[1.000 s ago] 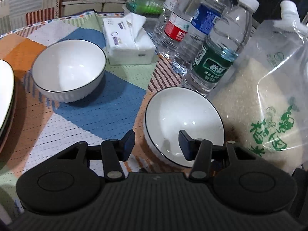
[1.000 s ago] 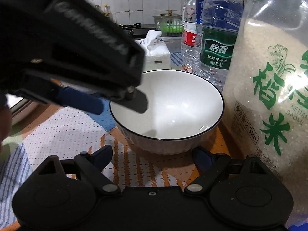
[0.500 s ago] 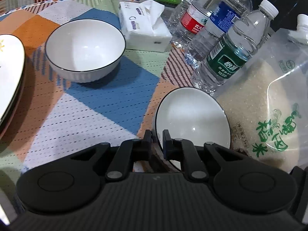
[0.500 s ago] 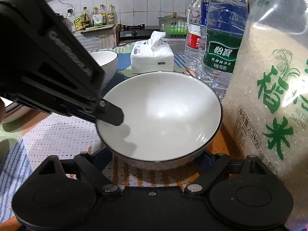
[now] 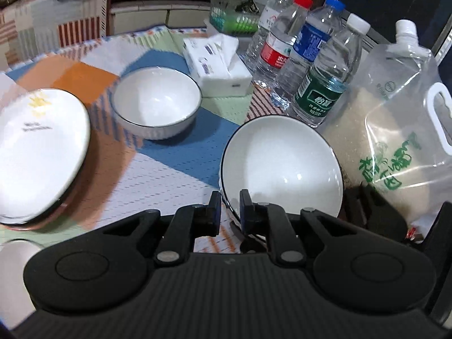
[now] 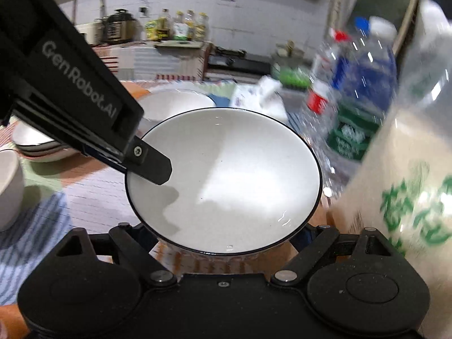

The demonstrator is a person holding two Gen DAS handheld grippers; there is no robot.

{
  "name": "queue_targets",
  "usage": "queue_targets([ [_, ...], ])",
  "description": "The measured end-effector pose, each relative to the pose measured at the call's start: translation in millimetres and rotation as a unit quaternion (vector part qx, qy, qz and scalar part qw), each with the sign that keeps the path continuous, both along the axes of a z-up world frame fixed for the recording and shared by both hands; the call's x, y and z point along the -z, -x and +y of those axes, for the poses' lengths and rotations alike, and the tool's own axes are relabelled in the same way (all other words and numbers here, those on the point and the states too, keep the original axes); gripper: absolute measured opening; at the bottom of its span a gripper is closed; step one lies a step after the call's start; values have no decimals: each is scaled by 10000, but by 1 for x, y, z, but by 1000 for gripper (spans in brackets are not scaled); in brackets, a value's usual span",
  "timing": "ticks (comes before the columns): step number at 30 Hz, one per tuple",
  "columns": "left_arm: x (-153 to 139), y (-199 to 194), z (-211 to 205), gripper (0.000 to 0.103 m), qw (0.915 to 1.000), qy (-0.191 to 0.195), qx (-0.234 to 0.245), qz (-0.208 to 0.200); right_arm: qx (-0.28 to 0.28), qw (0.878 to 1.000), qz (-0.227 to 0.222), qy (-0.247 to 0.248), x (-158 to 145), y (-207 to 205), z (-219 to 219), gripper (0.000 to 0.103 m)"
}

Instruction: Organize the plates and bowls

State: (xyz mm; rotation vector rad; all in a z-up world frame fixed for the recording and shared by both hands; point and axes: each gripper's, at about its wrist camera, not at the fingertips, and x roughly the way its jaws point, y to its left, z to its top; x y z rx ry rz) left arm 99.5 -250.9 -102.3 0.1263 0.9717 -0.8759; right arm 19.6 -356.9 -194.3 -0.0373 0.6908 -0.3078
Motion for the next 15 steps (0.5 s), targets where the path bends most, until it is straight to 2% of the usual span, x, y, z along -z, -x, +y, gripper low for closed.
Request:
queue_targets([
  [5, -25, -1, 28, 11, 9991, -347, -237, -107, -514, 9982, -144, 280, -21, -2, 25, 93],
  [9, -43, 0, 50, 11, 9955, -841, -395, -210, -1040, 9937, -244, 328, -36, -8, 48, 93],
  [15, -60, -7, 103, 12, 9935, -843, -758, 30, -1682, 9852, -312, 75, -49, -20, 80, 93],
])
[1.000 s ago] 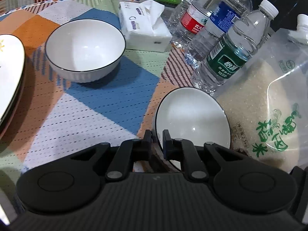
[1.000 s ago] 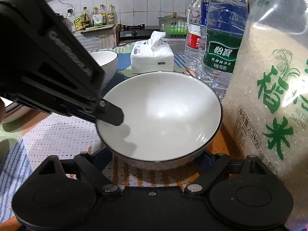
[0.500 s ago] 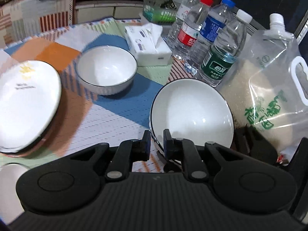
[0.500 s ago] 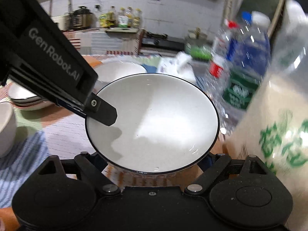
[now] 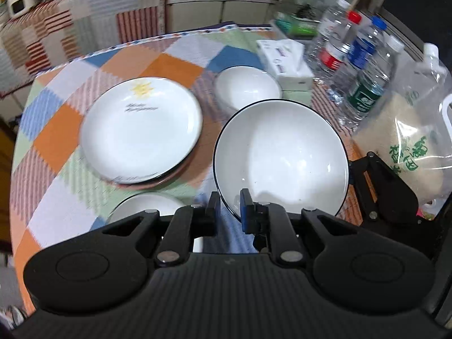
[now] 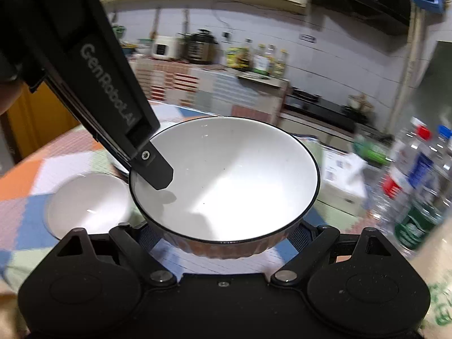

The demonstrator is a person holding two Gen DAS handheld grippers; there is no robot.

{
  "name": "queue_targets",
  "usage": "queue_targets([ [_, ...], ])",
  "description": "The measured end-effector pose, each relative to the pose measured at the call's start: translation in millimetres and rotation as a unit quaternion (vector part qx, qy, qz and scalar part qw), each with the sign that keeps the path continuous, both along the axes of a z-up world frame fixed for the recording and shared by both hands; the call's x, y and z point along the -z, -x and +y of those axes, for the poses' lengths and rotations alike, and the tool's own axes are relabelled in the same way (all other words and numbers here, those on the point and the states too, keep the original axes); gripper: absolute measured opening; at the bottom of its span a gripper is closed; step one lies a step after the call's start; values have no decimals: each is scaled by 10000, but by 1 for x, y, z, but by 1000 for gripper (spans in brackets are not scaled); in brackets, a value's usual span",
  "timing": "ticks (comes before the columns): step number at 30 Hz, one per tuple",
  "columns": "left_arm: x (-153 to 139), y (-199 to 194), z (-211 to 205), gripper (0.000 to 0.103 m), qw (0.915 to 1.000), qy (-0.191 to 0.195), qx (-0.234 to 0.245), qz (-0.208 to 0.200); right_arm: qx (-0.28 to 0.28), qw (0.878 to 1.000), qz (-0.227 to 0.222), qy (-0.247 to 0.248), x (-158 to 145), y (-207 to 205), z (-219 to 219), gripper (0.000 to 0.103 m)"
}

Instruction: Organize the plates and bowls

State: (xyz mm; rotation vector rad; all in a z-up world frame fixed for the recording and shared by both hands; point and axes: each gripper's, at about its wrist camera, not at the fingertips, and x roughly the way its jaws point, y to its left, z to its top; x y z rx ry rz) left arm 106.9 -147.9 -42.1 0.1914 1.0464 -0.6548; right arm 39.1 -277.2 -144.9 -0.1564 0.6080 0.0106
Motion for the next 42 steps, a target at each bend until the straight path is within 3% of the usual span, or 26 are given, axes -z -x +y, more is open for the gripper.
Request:
queue_targets([
  [9, 16, -2, 67, 12, 9971, 14, -689, 331, -874, 9954, 336, -219, 4, -13, 42, 93],
  [16, 45, -4, 95, 12, 9934, -6, -1036, 502, -1456, 9870, 555, -399, 23, -16, 64, 93],
  [24, 54, -4, 90, 12, 9946, -424, -923, 201, -1745, 9817, 717, -270, 35, -25, 77, 93],
  [34, 66, -11, 86, 12, 9901, -792, -1084, 402, -1845, 9745, 1133, -591, 33, -39, 76, 94],
  [42, 73, -12, 78, 14, 9861, -1200, -1146, 25, -1945, 9751, 996, -384, 36, -34, 81, 95],
])
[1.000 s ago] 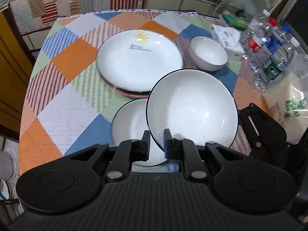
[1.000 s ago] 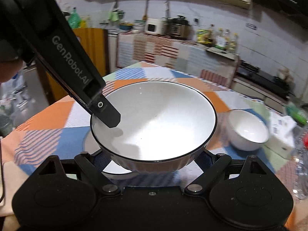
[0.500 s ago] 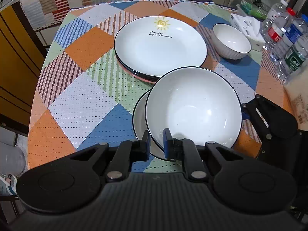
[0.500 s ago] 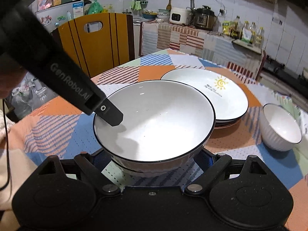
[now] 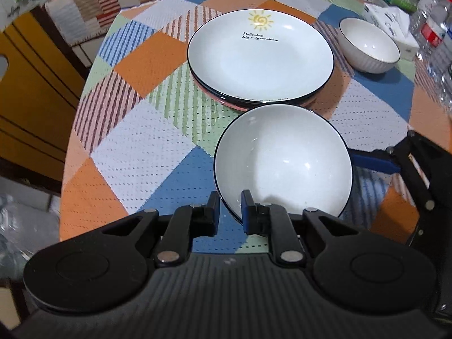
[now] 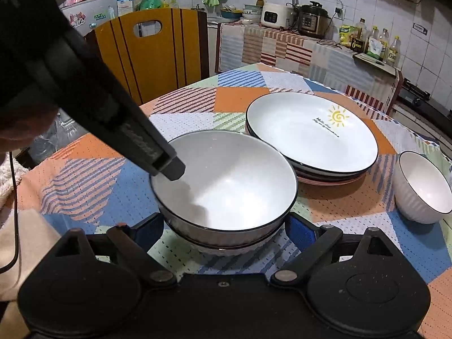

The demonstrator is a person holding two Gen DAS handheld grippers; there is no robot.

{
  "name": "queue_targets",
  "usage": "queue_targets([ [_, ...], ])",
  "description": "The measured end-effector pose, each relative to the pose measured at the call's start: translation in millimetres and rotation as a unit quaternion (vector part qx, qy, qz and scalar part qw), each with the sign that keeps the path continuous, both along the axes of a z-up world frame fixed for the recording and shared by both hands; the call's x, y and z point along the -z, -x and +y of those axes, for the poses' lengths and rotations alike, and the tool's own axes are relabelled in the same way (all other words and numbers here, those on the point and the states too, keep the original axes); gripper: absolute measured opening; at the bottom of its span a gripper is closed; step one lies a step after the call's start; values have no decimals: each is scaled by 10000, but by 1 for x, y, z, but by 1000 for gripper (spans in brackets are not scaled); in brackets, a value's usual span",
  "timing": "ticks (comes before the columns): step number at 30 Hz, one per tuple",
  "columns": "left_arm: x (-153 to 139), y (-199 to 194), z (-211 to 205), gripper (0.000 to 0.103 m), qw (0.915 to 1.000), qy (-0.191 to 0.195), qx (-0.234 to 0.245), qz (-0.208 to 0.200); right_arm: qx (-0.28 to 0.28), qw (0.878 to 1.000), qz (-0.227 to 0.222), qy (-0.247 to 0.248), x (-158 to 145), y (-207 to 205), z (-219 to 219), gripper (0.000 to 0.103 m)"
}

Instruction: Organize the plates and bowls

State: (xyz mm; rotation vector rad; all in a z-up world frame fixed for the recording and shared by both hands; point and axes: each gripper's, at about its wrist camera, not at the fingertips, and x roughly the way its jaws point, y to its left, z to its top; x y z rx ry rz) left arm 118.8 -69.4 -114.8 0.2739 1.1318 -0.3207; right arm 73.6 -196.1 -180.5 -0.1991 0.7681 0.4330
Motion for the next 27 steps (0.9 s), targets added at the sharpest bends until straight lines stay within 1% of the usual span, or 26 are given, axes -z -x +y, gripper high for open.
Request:
queue_targets([
  [4, -1, 5, -4, 14, 9998, -142, 120, -103, 22, 10000, -19, -24, -1, 1, 0, 95],
  [7, -6, 7, -3, 15, 9997, -154, 123, -107, 38, 9999, -98, -81, -6, 6, -3, 95],
  [10, -16, 8, -1, 16, 9998, -87, 94, -117, 59, 9997, -216, -134, -13, 16, -10, 95],
  [13, -30, 8, 0, 17, 9997, 98, 87, -198, 152, 9992, -348, -147, -20, 24, -23, 95],
  [16, -47, 7, -5, 18, 9989, 362, 95, -267, 342, 9980, -512, -143, -26, 29, -41, 95],
  [20, -66, 4, -22, 19, 9959, 769, 179, -431, 645, 9939, -892, 23, -32, 33, -66, 95],
  [23, -74, 0, -38, 23, 9924, 1042, 285, -589, 875, 9883, -1242, 105, -37, 34, -84, 95],
  [25, -76, -4, -50, 24, 9902, 1202, 417, -578, 1013, 9853, -1377, 63, -40, 32, -98, 95],
  [27, -74, -10, -63, 24, 9888, 1275, 534, -562, 1137, 9829, -1450, -27, -42, 28, -111, 95],
])
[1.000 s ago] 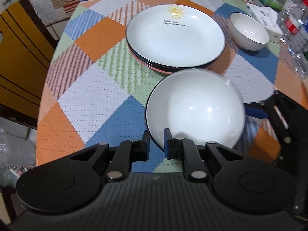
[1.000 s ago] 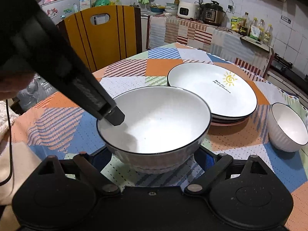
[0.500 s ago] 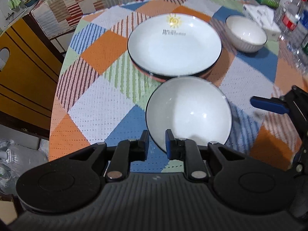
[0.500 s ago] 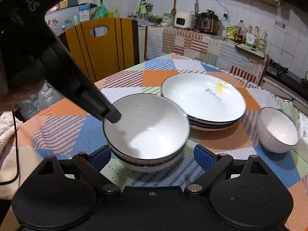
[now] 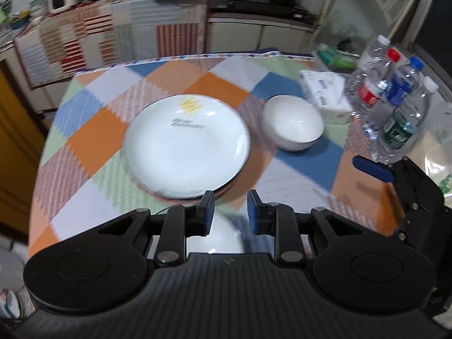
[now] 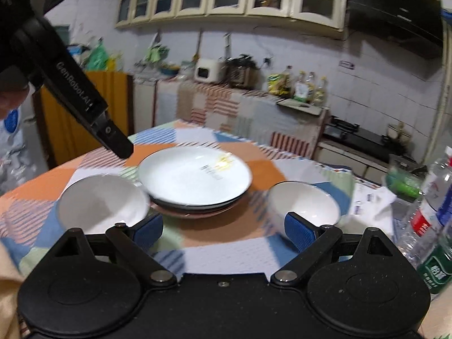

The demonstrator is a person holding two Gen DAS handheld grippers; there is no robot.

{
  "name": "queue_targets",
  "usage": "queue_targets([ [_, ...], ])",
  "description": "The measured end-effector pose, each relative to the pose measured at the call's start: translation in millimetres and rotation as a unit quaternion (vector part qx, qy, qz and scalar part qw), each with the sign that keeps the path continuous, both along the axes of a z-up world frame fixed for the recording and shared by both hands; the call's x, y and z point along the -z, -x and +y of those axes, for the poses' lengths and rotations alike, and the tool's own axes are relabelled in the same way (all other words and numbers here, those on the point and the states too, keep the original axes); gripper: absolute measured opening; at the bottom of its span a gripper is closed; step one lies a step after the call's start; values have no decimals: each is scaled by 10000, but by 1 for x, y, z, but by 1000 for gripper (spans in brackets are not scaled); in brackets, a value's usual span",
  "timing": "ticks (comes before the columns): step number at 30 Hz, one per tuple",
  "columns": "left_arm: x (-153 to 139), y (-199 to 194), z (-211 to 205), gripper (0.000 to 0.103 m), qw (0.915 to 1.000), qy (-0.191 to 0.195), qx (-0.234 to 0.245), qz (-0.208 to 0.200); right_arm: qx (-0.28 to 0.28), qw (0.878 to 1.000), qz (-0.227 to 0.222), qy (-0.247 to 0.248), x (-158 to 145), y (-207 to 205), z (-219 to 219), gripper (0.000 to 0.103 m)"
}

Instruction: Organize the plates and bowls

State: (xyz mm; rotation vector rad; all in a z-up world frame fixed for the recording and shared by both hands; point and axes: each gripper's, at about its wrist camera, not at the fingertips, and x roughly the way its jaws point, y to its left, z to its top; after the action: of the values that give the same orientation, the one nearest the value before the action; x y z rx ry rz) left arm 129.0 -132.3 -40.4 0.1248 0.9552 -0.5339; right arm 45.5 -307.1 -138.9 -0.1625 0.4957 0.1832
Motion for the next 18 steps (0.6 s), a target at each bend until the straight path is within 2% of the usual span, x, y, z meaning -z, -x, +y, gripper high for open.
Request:
queue_targets([
  [4, 7, -15, -29, 25, 9998, 140, 160, -65, 468, 9987, -76, -161, 6, -17, -27, 97],
  [6, 13, -24, -41, 30, 9994, 303, 138, -3, 663, 9971, 171, -343, 14, -32, -42, 97],
  [11, 34, -54, -71, 32, 9972, 721, -141, 147, 1199, 9870, 795, -710, 42, -72, -71, 97],
  [15, 57, -79, -91, 34, 9953, 824, -359, 372, 1339, 9829, 940, -843, 61, -88, -80, 97],
  [18, 77, -94, -102, 34, 9932, 820, -405, 727, 1415, 9809, 1068, -806, 74, -102, -85, 97],
])
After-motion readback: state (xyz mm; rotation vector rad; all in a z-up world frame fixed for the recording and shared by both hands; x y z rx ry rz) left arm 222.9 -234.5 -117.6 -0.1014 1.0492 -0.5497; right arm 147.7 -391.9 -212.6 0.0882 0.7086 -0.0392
